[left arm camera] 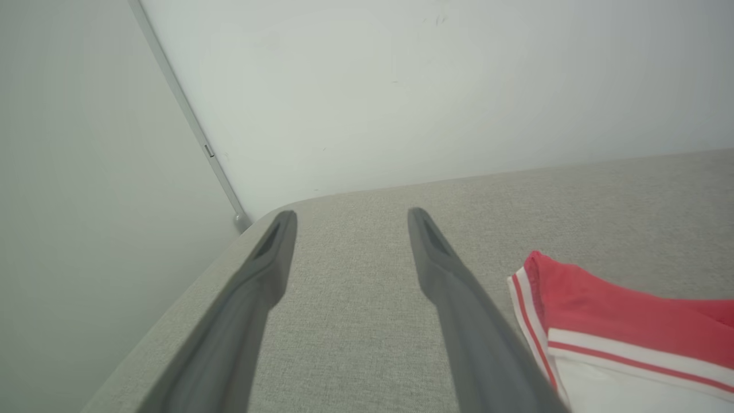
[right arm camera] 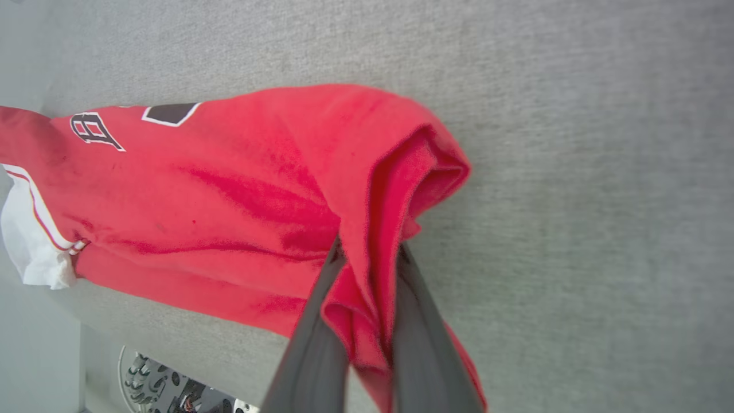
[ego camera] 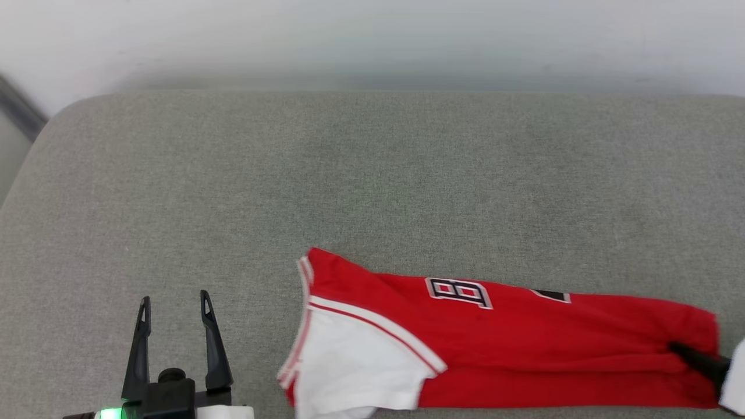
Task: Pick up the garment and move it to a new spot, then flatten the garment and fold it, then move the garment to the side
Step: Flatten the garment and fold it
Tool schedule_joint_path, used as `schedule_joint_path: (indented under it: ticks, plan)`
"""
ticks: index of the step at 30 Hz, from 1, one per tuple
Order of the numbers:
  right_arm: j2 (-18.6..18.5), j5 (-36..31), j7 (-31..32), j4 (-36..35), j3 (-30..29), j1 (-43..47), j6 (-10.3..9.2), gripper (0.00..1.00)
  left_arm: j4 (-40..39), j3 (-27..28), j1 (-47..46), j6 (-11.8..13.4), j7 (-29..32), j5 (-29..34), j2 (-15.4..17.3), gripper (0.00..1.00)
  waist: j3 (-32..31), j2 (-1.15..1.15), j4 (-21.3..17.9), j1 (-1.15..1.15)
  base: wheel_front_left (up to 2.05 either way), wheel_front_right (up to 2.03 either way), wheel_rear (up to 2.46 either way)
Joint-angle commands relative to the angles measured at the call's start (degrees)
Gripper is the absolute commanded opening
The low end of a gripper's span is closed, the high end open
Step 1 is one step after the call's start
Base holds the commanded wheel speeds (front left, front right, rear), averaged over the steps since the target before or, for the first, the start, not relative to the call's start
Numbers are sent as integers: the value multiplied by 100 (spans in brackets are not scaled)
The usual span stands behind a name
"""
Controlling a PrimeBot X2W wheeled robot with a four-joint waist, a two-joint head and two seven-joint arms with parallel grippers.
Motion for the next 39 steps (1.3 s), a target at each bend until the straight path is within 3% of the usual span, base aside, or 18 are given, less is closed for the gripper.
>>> schedule_joint_path:
  ticks: [1,8,16,22,26,33,39]
  plan:
    - [-196,-115,-37,23,-127,79,-3,0,33,14,76,-20,-12,44,-15,100,-53,0,0,0,0,0,0]
    - [-548,-212,206,94,-469,289,-2,0,200,-14,195,-152,-12,10,-49,100,-185,0,23,0,0,0,0]
    - [-201,203,621,-1248,-445,480,-1,0,352,111,296,-354,-12,-49,-125,100,-344,0,34,0,0,0,0]
    - [64,12,1092,-2381,-142,226,-1,0,403,189,308,-469,-12,-8,-178,100,-363,0,26,0,0,0,0]
    - [399,-256,1432,-2726,224,-180,-1,0,416,207,200,-553,-12,15,-225,100,-285,0,52,0,0,0,0]
    - [1151,-990,1760,-2449,1203,-1387,-1,0,466,191,-46,-642,-12,74,-301,100,-59,0,153,0,0,0,0]
    - [1727,-1626,1747,-1569,2191,-2247,-1,0,520,194,-198,-671,-12,68,-368,100,97,0,301,0,0,0,0]
